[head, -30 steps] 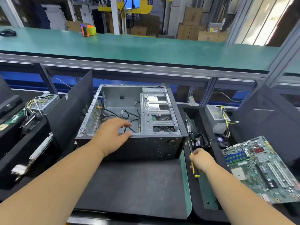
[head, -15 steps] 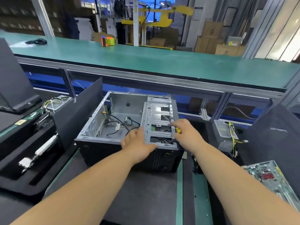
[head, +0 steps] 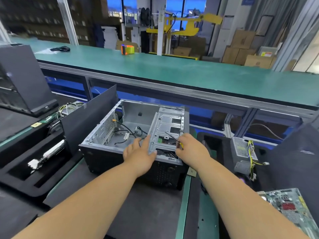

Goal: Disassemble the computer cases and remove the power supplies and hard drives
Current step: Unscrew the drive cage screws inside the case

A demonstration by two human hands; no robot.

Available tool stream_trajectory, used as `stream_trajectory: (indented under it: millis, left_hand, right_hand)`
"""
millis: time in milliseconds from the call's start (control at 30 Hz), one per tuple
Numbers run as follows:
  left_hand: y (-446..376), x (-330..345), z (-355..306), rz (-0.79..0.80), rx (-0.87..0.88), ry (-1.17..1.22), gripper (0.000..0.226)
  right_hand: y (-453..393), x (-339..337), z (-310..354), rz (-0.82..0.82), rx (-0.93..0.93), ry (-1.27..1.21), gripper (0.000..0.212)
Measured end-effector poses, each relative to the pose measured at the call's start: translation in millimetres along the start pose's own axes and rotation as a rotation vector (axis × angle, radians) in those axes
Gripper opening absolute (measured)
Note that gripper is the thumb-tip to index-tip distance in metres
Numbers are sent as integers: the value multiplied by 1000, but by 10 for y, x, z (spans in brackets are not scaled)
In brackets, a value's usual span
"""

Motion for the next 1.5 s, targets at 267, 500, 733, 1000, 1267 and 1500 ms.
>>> stream_trajectory:
  millis: [267, 500, 733, 1000, 1267, 1500]
  left_hand:
    - [-18, 26, -37, -110, -129, -74, 79]
    - [-38, 37, -73, -124, -138, -109, 67]
    - [-48, 46, -72, -116, -166, -115, 70]
    - [-24, -25, 64, -101, 2, -84, 56]
    - [-45, -198, 342, -84, 162, -101, 51]
    - [-155, -323, 644, -20, 246, -104, 52]
  right_hand:
    - [-66, -16, -44, 32, -38, 2, 4]
    - [56, 94, -144, 1, -82, -35, 8]
    - [122, 91, -60, -2, -27, -21, 15]
    - [359, 114, 214, -17, 80, -29, 16]
    - [534, 177, 724, -17, 196, -17, 16]
    - [570, 323, 1122, -54, 256, 9, 18]
Point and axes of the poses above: each hand's wrist, its own y-axis away from the middle knuckle, its own x-axis out of the palm, z = x × y, the point moved 5 cm from there along -y, towards the middle knuckle, and after that the axes turned 14 degrees about -x, right-handed, at the moved point
